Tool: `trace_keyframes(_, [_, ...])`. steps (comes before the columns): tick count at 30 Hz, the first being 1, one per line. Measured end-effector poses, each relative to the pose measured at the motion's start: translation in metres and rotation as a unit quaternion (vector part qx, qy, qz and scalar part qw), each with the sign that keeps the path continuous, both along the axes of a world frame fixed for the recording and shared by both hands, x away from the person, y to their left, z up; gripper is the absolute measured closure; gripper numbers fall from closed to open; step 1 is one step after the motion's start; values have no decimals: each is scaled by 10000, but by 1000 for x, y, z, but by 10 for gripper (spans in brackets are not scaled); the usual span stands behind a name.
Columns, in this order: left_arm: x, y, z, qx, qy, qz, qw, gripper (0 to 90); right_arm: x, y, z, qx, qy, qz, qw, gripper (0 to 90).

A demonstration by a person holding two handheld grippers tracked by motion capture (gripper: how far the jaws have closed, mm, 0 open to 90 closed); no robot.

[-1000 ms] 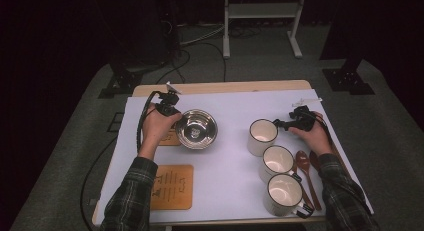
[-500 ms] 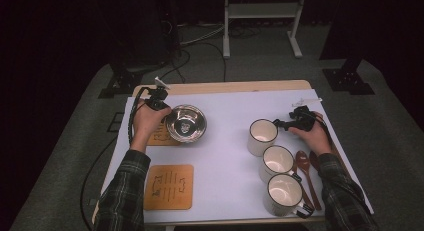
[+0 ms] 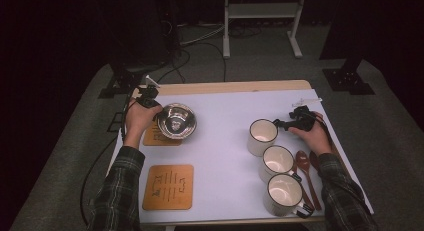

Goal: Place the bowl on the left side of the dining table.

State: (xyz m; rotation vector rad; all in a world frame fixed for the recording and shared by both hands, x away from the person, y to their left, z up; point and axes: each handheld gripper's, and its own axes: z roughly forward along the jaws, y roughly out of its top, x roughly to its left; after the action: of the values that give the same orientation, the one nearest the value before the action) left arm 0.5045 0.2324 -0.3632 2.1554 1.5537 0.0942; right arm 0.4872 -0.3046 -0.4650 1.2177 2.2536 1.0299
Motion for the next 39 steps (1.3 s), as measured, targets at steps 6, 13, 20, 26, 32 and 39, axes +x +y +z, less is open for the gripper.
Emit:
trace_keyframes(6, [3, 8, -3, 22, 43, 98, 9999, 836, 0, 0, 0, -3, -6, 7, 10000, 266])
trace_keyframes(13, [7, 17, -10, 39, 128, 198, 9997, 836, 0, 0, 0, 0, -3, 1, 10000, 266])
trace_keyframes(20, [7, 25, -18, 59, 208, 302, 9993, 836, 0, 0, 0, 0, 0, 1, 10000, 266])
trace_keyframes(26, [7, 33, -22, -72, 197, 405, 9990, 836, 0, 0, 0, -2, -2, 2, 10000, 266])
trace_keyframes(32, [7, 39, -26, 42, 230, 470, 9986, 830, 0, 0, 0, -7, -7, -3, 10000, 266])
trace_keyframes(39, [6, 42, -33, 141, 281, 504, 9982, 812, 0, 0, 0, -7, -5, -3, 10000, 266])
